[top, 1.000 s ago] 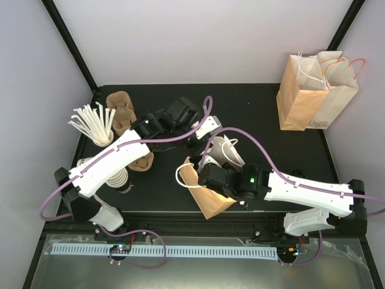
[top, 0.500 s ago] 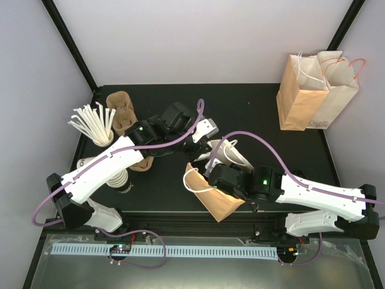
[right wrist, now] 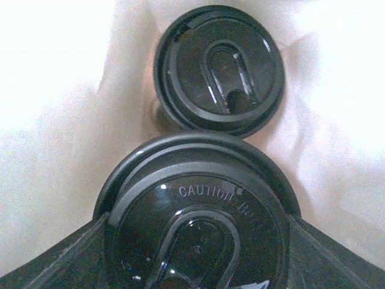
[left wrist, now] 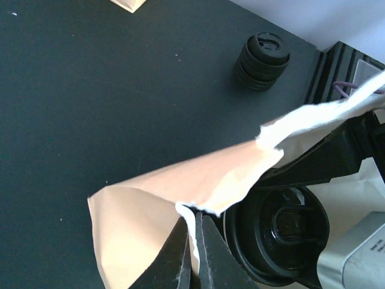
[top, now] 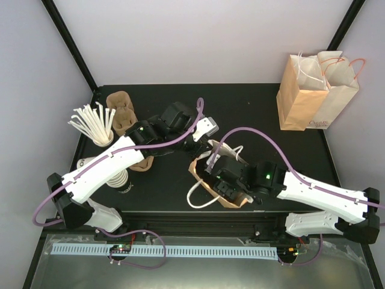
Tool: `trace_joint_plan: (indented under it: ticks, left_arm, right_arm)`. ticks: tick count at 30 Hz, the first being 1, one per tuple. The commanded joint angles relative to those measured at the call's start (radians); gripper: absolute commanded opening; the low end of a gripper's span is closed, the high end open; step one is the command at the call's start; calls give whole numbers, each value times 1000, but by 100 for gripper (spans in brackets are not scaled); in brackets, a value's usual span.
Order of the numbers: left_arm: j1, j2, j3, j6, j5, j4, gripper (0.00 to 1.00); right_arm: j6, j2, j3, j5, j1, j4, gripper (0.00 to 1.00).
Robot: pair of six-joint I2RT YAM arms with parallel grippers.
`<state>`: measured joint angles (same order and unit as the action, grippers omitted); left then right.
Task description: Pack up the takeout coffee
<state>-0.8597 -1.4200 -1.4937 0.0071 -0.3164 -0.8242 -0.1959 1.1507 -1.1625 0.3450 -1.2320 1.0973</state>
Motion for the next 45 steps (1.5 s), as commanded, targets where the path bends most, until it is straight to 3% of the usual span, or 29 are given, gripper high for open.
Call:
trace_joint_plan:
  ticks: [1,8,12,19,25,32,41,45]
  left_arm:
    - [-1,-14,-37,5,-5,51,2]
    - [0,-31,-44,4,-6,62,1]
    - [1,-54,-49,-9,-5,82,2]
    - [3,-115,-114,-35,67,109,1]
    - [7,-141,-129,-26,111,150,1]
    - [8,-104,-135,-119,186,148,2]
    - [8,-73,-98,-96,294,219,2]
    - [8,-69,-73,-79,244,242,2]
  right_arm:
    - [74,-31,-23,-59,49,-29,16]
    - [133,-22,-23,-125,113,-61,14]
    - [197,-9,-39,-125,115,-59,18]
    - [299,48,-66,-7,118,-53,19]
    - [235,63,-30,64,126,-136,19]
    - [126,103,-182,160,128,34,20]
    - [135,97,-227,159,177,69,21]
    - [157,104,-209,179,189,46,21]
